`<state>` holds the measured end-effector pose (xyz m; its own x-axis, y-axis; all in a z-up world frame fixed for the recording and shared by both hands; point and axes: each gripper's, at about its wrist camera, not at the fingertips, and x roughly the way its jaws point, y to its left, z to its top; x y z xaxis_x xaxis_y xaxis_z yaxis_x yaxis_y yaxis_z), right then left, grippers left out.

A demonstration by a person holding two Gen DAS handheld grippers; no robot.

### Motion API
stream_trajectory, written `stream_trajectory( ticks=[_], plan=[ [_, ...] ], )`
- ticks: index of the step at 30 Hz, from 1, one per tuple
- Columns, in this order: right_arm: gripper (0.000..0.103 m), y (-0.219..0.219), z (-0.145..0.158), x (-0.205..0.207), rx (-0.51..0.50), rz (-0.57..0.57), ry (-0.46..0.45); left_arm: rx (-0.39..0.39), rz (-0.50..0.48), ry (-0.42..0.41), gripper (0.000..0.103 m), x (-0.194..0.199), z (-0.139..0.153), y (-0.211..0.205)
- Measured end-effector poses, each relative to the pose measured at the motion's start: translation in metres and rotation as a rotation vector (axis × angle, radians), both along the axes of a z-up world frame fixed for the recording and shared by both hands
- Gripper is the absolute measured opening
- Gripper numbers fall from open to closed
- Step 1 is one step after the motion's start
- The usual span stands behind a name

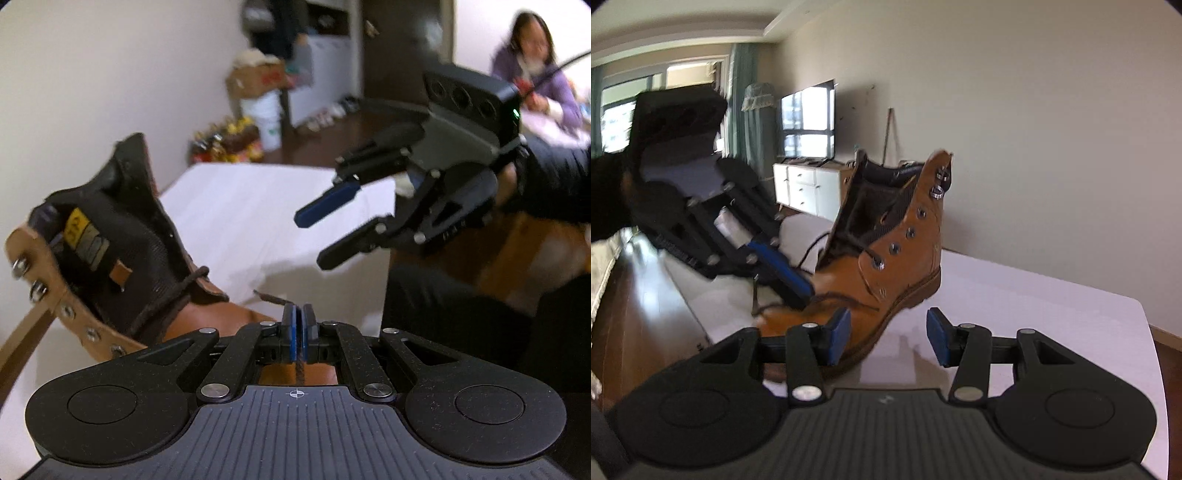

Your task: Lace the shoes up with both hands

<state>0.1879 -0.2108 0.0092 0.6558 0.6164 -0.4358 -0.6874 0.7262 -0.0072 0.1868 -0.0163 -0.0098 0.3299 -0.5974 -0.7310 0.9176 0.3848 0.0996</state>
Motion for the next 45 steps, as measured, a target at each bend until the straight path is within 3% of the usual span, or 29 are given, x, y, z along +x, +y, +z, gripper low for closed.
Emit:
stream_trajectory(
  ticks=[9, 17, 20, 21, 23, 26, 30, 36, 41, 43, 45],
  plan=[
    [0.042, 0.002, -0.014, 0.04, 0.087, 0.226, 0.056, 0.154, -0.075, -0.003, 0.007, 0.01, 0.001, -0.001],
    [0.039, 0.01, -0.031, 0.067, 0.112, 0.314, 0.123, 0.177, -0.071, -0.007, 0.008, 0.01, -0.007, 0.004],
    [0.029, 0.008, -0.035, 0.072, 0.135, 0.33, 0.15, 0.175, -0.064, -0.006, 0.008, 0.012, -0.005, 0.004],
    [0.018, 0.007, -0.036, 0.073, 0.147, 0.337, 0.162, 0.174, -0.063, -0.005, 0.008, 0.014, -0.004, 0.004],
    [0.005, 0.006, -0.037, 0.074, 0.157, 0.347, 0.18, 0.174, -0.064, -0.009, 0.008, 0.014, -0.003, 0.005],
    [0.002, 0.005, -0.035, 0.072, 0.158, 0.346, 0.185, 0.167, -0.061, -0.014, 0.008, 0.012, 0.002, 0.007],
    [0.003, 0.009, -0.026, 0.061, 0.09, 0.334, 0.126, 0.127, -0.049, -0.052, 0.021, 0.016, 0.006, 0.008],
    [0.003, 0.02, -0.001, 0.031, -0.071, 0.347, -0.04, 0.072, -0.086, -0.09, 0.022, 0.014, 0.013, 0.002],
    [0.003, 0.028, 0.009, 0.022, -0.126, 0.356, -0.088, 0.04, -0.111, -0.098, 0.022, 0.009, 0.017, 0.001],
    [0.003, 0.029, 0.009, 0.021, -0.133, 0.358, -0.092, 0.038, -0.111, -0.096, 0.019, 0.009, 0.017, -0.001],
    [0.003, 0.03, 0.01, 0.02, -0.139, 0.358, -0.095, 0.04, -0.109, -0.093, 0.004, 0.013, 0.016, -0.007]
  ],
)
